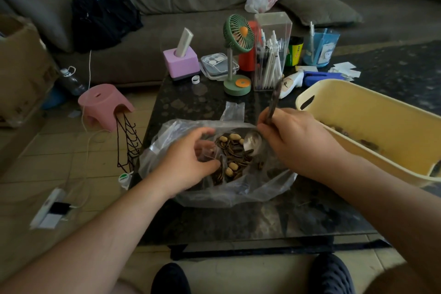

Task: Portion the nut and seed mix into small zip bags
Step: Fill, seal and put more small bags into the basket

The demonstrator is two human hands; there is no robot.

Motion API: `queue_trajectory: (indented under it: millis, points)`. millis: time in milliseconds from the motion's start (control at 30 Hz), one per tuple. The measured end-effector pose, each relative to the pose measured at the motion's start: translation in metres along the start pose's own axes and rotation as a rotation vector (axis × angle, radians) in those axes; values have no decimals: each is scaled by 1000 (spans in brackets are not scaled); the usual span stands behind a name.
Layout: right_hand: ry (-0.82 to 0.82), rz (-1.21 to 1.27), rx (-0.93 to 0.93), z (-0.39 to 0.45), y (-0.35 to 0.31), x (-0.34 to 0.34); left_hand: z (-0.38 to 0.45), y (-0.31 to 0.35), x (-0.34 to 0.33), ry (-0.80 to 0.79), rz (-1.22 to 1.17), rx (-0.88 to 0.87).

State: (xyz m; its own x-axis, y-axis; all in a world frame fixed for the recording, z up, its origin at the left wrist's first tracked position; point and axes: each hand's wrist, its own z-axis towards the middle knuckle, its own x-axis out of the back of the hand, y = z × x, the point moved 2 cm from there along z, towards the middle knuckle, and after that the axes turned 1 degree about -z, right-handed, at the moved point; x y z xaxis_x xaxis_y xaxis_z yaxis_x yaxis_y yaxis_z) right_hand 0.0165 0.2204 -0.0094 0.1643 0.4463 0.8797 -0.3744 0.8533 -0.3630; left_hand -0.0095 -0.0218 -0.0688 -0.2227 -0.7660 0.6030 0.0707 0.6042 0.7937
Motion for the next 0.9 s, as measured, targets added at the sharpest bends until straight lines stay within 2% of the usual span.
queue_trajectory:
  millis: [167, 400, 500, 600, 767, 900]
  points:
    - [-24, 94, -70, 1, -5, 3, 1, -3, 1, 24, -10, 10]
    - [-252, 438, -238, -6, -12, -6, -2, -4, -2, -10, 70, -14]
    - [-320, 357, -253, -7, -9, -10, -3, -4, -2, -8, 80, -35]
    - [-317, 242, -240, -7, -4, -9, -3, -3, -2, 0, 127, -54]
    - [-296, 454, -321, -9, -6, -12, -3, 0, -3, 13, 209, -80]
    - [-266, 361, -279, -10, -8, -18, -4, 3, -4, 10, 244, -87]
